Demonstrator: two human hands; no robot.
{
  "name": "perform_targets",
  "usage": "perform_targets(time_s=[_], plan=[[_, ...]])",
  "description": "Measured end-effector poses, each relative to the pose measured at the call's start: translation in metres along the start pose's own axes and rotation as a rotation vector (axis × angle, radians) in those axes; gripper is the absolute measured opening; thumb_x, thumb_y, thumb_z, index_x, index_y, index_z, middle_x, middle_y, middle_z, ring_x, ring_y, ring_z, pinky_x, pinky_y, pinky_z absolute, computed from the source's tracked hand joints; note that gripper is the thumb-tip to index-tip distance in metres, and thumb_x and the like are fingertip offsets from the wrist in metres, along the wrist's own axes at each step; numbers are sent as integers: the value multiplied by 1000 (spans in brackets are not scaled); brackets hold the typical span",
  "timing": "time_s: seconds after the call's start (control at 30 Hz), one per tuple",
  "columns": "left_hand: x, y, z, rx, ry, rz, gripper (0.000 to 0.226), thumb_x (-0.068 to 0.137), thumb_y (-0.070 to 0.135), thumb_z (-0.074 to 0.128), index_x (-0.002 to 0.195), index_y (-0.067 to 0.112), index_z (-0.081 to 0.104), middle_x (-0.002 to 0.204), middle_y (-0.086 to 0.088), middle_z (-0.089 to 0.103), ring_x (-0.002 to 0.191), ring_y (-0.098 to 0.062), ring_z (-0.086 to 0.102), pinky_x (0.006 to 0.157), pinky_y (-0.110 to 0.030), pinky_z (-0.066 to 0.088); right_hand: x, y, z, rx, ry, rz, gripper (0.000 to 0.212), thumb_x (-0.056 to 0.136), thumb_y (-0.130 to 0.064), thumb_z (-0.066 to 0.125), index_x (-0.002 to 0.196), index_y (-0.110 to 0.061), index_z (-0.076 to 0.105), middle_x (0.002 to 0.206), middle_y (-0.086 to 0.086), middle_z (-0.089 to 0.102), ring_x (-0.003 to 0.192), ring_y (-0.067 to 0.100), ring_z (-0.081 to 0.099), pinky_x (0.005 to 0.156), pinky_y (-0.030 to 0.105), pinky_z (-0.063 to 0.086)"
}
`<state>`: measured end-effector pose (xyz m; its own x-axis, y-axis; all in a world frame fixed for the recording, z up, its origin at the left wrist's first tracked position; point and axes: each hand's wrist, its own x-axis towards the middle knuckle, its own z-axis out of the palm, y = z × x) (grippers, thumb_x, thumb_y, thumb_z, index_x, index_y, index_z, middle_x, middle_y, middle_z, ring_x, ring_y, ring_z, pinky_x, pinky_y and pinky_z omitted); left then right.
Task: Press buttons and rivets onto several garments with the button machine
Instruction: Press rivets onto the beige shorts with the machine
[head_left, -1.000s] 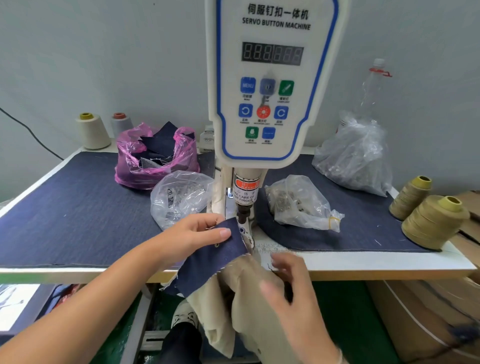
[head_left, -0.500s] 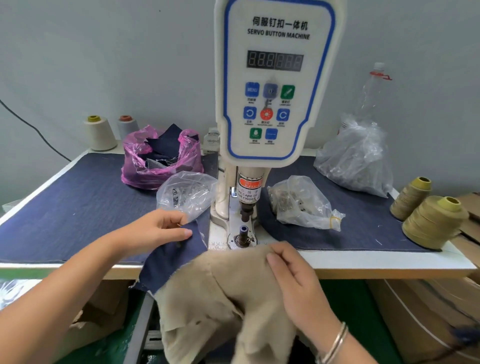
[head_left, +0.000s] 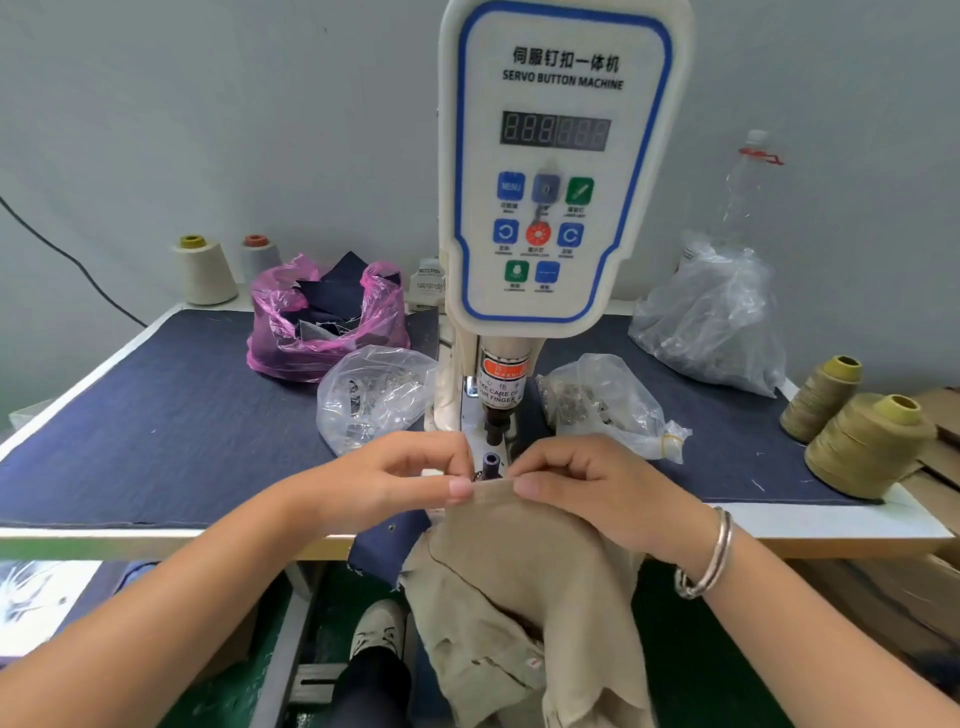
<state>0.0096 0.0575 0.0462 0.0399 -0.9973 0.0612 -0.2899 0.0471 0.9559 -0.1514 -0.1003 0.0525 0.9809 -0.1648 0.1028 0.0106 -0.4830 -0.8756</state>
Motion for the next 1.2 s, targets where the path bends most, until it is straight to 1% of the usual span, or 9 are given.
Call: perform_targets(time_s=[0.17,0.3,0.43,0.57,0.63,0.7,0.83,1.0,1.2], plan=[[-6,-9,-12,-195,161,32,22,85,22,55,64,26,52,69,0,45,67,-14,41,62,-22,35,-15,22,-24,3,-207,192,13,92,-17,61,83,-25,67,75,-16,66,71,-5,58,68,10,44],[-16,-33,-43,-2,262,-99,21,86,26,53,66,22,51,66,7,42,63,-7,38,60,-16,34,-26,48,-54,-58,-85,302,8,91,-19,62,91,-17,70,85,-9,71,81,1,64,75,10,45],[-8,-63,-48,80,308,-185,30,93,35,58,73,15,49,65,12,42,62,-4,37,58,-15,31,-14,63,-57,-184,-52,320,11,91,-22,62,95,-28,70,91,-15,71,87,-1,65,79,11,48],[-6,-85,-52,95,380,-251,26,99,26,53,75,16,51,66,8,45,62,-7,39,58,-18,32,-3,75,-76,-342,399,255,11,89,-27,62,83,-33,70,71,-12,68,71,2,62,63,12,44],[-7,-93,-49,67,390,-276,24,99,20,52,75,14,53,64,9,48,61,-6,41,58,-16,35,3,82,-89,-507,569,292,12,89,-29,61,80,-33,68,72,-11,67,72,10,60,64,21,47],[-7,-97,-45,49,423,-281,22,97,16,55,75,11,55,63,8,50,61,-6,44,58,-14,37,12,90,-94,-733,493,390,14,92,-32,57,89,-33,70,83,-8,69,79,14,61,70,31,50],[-7,-101,-40,61,495,-261,21,95,12,59,75,5,58,65,2,55,62,-8,48,61,-15,39,33,99,-91,-1090,301,437,26,95,-33,46,106,-40,68,98,-2,68,86,23,62,64,28,44],[-5,-102,-43,36,494,-263,20,94,10,60,74,6,60,62,5,57,59,-5,51,58,-13,41,51,103,-85,-1249,214,467,31,95,-30,40,105,-35,69,99,5,65,85,28,62,65,29,42],[-5,-105,-41,56,529,-246,22,93,9,61,71,5,59,59,5,57,56,-5,50,57,-13,40,59,99,-77,-1268,180,531,24,93,-24,45,97,-19,68,82,2,52,71,25,50,64,29,39]])
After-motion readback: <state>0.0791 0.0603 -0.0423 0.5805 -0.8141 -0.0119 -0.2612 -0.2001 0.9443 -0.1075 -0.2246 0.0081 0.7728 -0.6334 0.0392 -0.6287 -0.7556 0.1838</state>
